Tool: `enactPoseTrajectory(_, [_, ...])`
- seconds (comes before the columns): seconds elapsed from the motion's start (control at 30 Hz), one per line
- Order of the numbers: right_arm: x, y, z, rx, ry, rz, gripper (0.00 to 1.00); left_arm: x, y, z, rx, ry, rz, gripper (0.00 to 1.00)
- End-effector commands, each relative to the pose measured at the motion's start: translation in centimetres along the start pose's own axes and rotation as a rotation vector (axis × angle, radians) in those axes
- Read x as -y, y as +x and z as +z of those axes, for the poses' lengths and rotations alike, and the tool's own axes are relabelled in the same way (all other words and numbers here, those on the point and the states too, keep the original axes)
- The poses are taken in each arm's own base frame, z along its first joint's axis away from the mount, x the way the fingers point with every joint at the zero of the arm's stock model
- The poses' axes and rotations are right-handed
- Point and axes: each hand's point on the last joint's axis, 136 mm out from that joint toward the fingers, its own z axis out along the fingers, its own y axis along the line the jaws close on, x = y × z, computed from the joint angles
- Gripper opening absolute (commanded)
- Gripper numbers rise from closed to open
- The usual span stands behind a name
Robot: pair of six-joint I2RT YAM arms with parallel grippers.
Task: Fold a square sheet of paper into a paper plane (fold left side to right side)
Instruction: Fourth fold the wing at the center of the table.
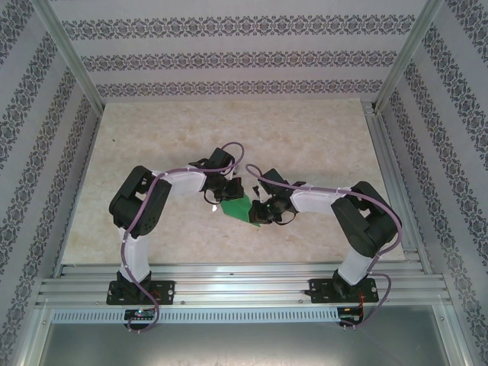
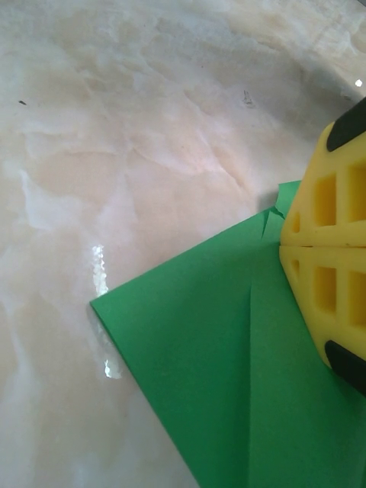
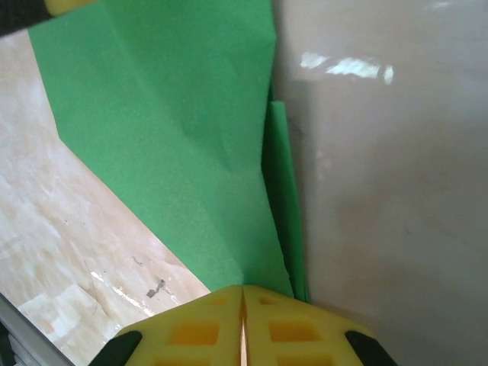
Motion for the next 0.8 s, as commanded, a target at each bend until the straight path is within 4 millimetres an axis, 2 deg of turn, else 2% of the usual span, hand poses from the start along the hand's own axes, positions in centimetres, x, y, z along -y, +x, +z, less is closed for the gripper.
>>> enactPoseTrajectory(0.0, [4.0, 3.4, 0.0, -0.084, 0.111, 0.066, 0.09, -5.1, 2.6, 1.0, -0.068, -0.205, -0.036, 0.07])
enactPoseTrajectory(0.2, [4.5, 4.1, -0.5, -0.077, 0.073, 0.095, 0.09, -5.2, 2.6, 1.1, -0.07, -0.21, -0.038, 0.07])
enactPoseTrajectory(0.3, [3.3, 3.8, -1.3, -0.052, 0.025, 0.072, 0.09, -5.1, 2.5, 1.1, -0.067, -0.206, -0.039, 0.07])
enactPoseTrajectory(0.53, [-2.1, 0.4, -4.4, 0.063, -0.151, 0.018, 0.11, -4.9, 2.4, 0.9, -0.064, -0.203, -0.038, 0.07])
enactPoseTrajectory(0.63, [-3.4, -1.2, -4.2, 0.08, -0.186, 0.017, 0.1, -4.8, 2.4, 0.9, -0.061, -0.201, -0.037, 0.07])
enactPoseTrajectory(0.77, [-3.6, -2.7, -2.6, 0.069, -0.176, 0.029, 0.09, -4.7, 2.5, 1.0, -0.063, -0.196, -0.038, 0.07])
